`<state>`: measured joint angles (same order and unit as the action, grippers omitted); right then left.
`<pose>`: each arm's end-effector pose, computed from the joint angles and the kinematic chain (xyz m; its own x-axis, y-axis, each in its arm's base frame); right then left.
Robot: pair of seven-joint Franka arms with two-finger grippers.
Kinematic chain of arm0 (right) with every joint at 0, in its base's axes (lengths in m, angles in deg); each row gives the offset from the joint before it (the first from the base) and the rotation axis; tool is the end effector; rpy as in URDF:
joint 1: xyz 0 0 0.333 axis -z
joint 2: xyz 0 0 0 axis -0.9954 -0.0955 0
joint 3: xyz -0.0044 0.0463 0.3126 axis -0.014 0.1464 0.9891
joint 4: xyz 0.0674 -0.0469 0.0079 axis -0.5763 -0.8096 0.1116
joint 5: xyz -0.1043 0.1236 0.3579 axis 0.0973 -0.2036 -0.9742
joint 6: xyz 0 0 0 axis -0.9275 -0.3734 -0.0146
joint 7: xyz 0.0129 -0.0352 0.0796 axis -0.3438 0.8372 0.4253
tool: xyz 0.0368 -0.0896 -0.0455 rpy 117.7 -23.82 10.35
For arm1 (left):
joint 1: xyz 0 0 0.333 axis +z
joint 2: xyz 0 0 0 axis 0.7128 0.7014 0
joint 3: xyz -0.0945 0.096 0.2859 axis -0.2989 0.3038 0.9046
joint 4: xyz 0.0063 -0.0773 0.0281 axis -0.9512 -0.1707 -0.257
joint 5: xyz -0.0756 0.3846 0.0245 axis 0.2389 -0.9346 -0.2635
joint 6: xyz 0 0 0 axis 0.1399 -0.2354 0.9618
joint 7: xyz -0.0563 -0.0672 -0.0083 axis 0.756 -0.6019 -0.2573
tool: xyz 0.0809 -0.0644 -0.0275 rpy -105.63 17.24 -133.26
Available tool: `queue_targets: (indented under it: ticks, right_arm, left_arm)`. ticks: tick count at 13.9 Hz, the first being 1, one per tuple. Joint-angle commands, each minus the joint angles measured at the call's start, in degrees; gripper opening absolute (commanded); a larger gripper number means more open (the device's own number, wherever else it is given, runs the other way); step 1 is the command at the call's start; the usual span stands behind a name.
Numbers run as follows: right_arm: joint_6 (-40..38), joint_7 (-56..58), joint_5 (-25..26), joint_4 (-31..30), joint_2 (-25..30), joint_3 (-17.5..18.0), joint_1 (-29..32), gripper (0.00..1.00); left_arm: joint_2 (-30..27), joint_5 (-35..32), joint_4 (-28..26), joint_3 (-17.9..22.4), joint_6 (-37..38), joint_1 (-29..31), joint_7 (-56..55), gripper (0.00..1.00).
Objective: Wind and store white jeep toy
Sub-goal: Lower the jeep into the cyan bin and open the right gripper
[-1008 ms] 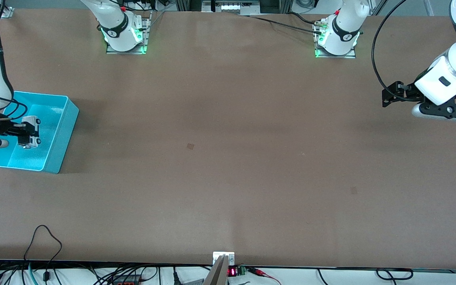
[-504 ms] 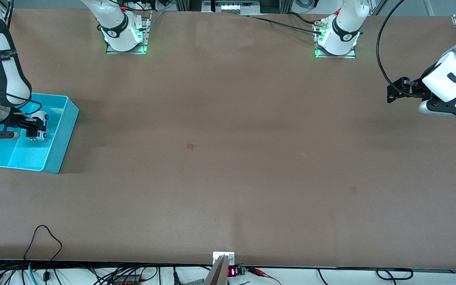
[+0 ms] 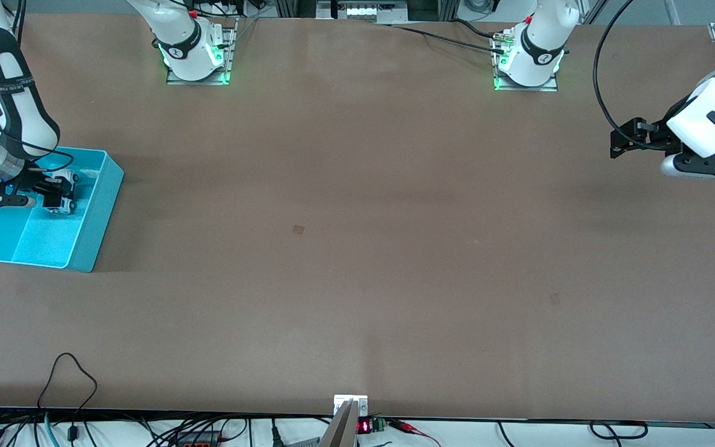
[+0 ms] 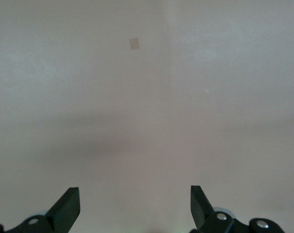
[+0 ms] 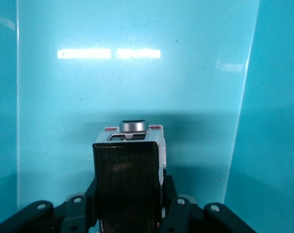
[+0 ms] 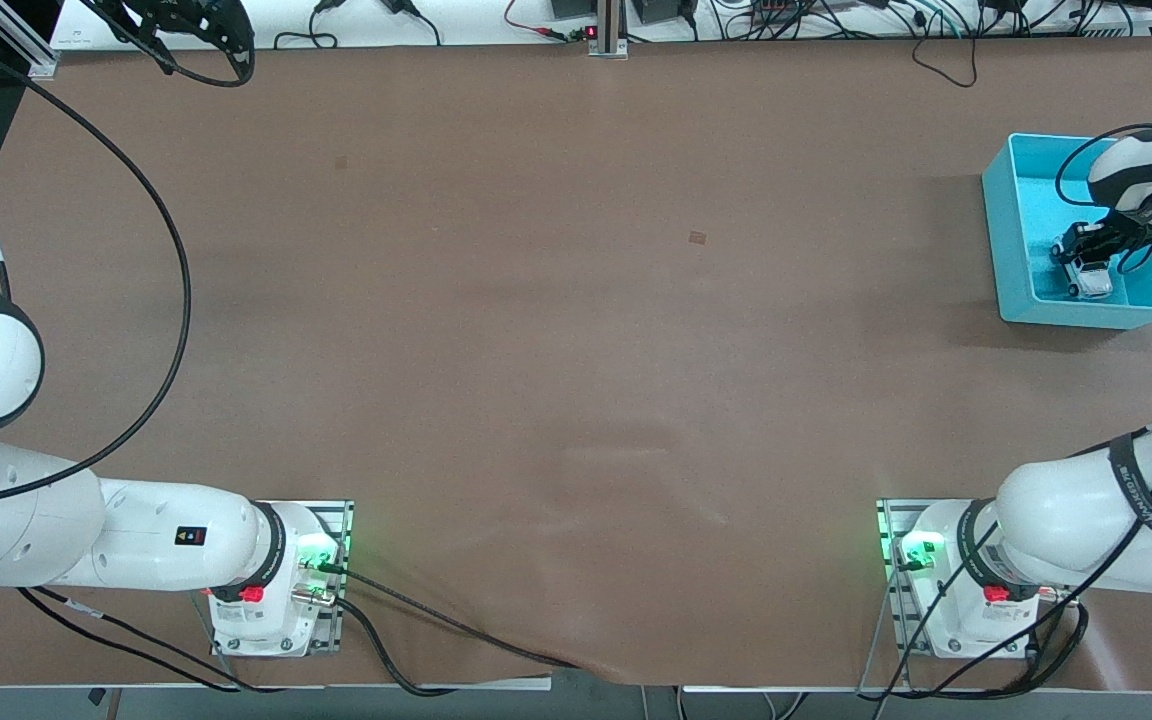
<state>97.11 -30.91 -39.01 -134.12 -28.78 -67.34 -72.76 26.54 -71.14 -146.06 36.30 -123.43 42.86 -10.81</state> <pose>0.4741 -0.2754 0.2190 1.0000 0.0018 -0.0062 0.0022 -0.9981 0.0609 0.5535 -0.0307 0.5882 0.9906 -0.0838 -0.1081 -0.0859 -0.9962 -0.0146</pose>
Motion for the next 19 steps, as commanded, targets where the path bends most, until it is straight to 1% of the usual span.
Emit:
queue_targets:
  ticks: [1,3,5,7,8,11,14,15,16,19]
  right_arm:
    - [-1.4,0.8,1.1,-0.2,3.1,0.5,0.6,1.00]
    - [-4.8,1.2,1.1,1.3,4.9,1.0,0.2,1.00]
    - [-11.9,2.2,1.3,5.2,6.3,1.2,-0.8,1.00]
    - [-18.9,6.5,1.3,8.2,8.5,1.2,-1.5,1.00]
    - [-21.2,8.0,1.3,9.7,9.8,1.2,-3.1,1.00]
    - [-27.9,7.9,1.3,14.0,12.1,1.2,-7.0,1.00]
    - [-28.5,7.8,1.3,14.8,14.9,1.2,-9.9,1.00]
    - [-29.6,7.2,1.3,14.8,15.6,1.2,-11.3,1.00]
    - [-30.3,5.8,1.4,14.9,16.4,1.2,-12.4,1.00]
    - [-33.2,-0.4,6.6,15.3,20.7,1.3,-16.9,1.00]
  left_arm:
    - [0.3,1.0,1.3,0.0,1.3,0.7,0.4,1.00]
    - [0.3,1.0,1.3,0.0,1.3,0.7,0.3,1.00]
    - [0.3,0.9,1.4,0.0,1.4,0.8,0.3,1.00]
    - [0.1,1.0,1.5,0.0,1.9,0.9,0.1,1.00]
    - [0.0,1.0,1.6,-0.1,2.6,0.8,0.0,1.00]
    - [0.1,1.3,3.5,0.0,4.9,1.5,0.3,1.00]
    - [0.2,2.4,3.5,0.1,5.1,1.7,0.3,1.00]
    - [0.2,2.5,3.5,0.1,5.1,2.7,0.3,1.00]
    - [0.2,4.0,3.6,0.1,5.2,4.3,0.4,1.00]
    - [0.2,4.6,3.6,0.1,5.5,4.5,0.4,1.00]
